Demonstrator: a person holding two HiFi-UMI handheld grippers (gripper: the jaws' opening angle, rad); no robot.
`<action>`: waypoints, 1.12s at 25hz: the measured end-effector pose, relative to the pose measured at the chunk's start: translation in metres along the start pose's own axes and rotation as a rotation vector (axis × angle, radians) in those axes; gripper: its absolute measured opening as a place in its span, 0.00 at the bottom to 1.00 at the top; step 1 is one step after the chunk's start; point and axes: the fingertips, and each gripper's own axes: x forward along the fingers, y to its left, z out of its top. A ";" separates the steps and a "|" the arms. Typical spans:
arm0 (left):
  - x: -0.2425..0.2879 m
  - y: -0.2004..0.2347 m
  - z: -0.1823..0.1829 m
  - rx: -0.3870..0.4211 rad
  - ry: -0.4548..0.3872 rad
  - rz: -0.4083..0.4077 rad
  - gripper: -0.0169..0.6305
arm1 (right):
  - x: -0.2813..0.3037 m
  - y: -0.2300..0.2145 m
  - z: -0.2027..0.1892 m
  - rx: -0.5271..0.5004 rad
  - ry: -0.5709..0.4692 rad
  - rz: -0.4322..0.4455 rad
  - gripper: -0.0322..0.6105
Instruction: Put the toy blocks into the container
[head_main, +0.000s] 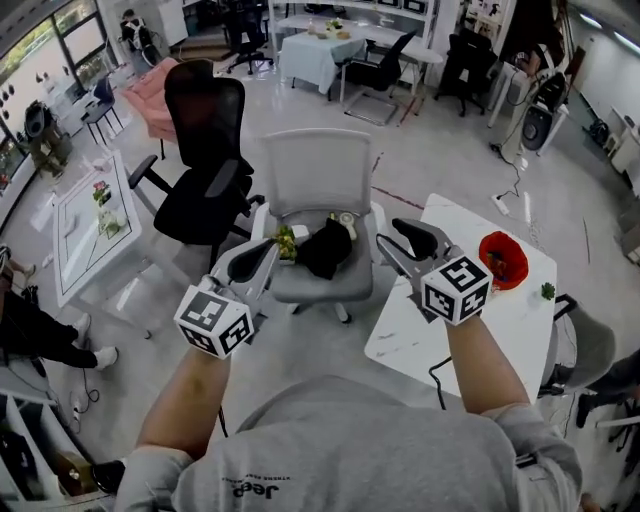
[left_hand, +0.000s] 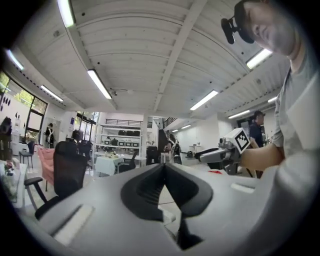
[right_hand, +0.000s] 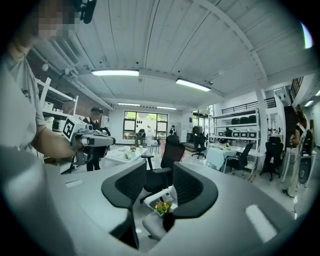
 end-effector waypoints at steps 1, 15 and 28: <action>-0.018 0.012 0.001 0.004 -0.004 0.025 0.12 | 0.009 0.014 0.004 0.000 -0.006 0.012 0.29; -0.159 0.079 0.012 -0.023 -0.035 0.261 0.12 | 0.078 0.106 0.030 0.050 -0.071 0.140 0.05; -0.155 0.076 0.014 -0.037 -0.048 0.281 0.12 | 0.078 0.094 0.028 0.047 -0.080 0.154 0.05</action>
